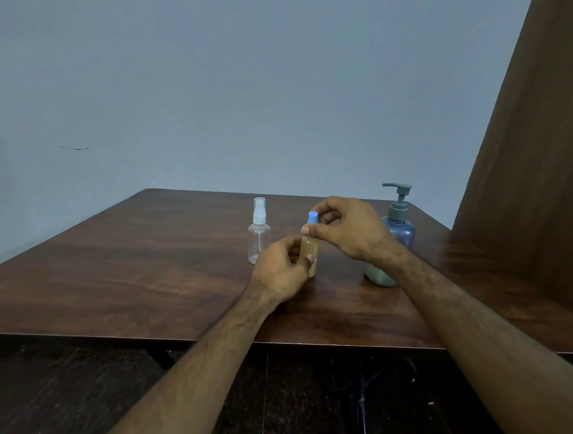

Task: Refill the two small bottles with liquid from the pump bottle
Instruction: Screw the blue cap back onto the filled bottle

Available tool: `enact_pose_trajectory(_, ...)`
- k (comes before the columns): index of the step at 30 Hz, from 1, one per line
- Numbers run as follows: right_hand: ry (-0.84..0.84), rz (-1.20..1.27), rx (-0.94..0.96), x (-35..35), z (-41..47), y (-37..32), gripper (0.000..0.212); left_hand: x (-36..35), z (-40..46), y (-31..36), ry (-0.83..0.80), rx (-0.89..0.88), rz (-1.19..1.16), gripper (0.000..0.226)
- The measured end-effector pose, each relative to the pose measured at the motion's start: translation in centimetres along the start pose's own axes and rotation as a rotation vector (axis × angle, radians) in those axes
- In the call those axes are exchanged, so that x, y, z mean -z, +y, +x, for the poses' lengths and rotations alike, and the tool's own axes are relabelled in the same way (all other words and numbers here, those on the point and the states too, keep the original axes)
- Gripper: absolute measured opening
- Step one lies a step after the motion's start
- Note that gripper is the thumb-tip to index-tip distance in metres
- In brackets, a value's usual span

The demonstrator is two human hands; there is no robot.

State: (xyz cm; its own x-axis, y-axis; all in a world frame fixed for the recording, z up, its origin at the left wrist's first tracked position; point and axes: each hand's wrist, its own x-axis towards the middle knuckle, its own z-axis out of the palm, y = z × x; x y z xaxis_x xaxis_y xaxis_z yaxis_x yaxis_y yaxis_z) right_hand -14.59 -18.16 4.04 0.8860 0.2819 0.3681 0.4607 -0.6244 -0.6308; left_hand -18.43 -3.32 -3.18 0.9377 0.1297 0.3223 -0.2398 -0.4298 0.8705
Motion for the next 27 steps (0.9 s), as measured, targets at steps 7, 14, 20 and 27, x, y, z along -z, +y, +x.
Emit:
enact_pose_trajectory(7,-0.143,-0.001,0.068,0.54,-0.45,-0.26,0.049,-0.07,0.1,-0.12,0.005,-0.003,-0.005,0.027)
enact_pose_trajectory(14,-0.181,0.075,0.039,0.77,-0.16,-0.11,0.033,-0.11,0.09,-0.3,-0.002,0.0,-0.026,0.027)
enact_pose_trajectory(20,-0.189,0.066,0.051,0.87,-0.1,-0.22,0.029,-0.13,0.16,-0.31,-0.003,0.008,-0.037,0.026)
enact_pose_trajectory(27,-0.025,0.062,0.028,0.03,0.04,-0.05,0.025,-0.05,0.15,-0.17,-0.017,0.016,0.003,0.027)
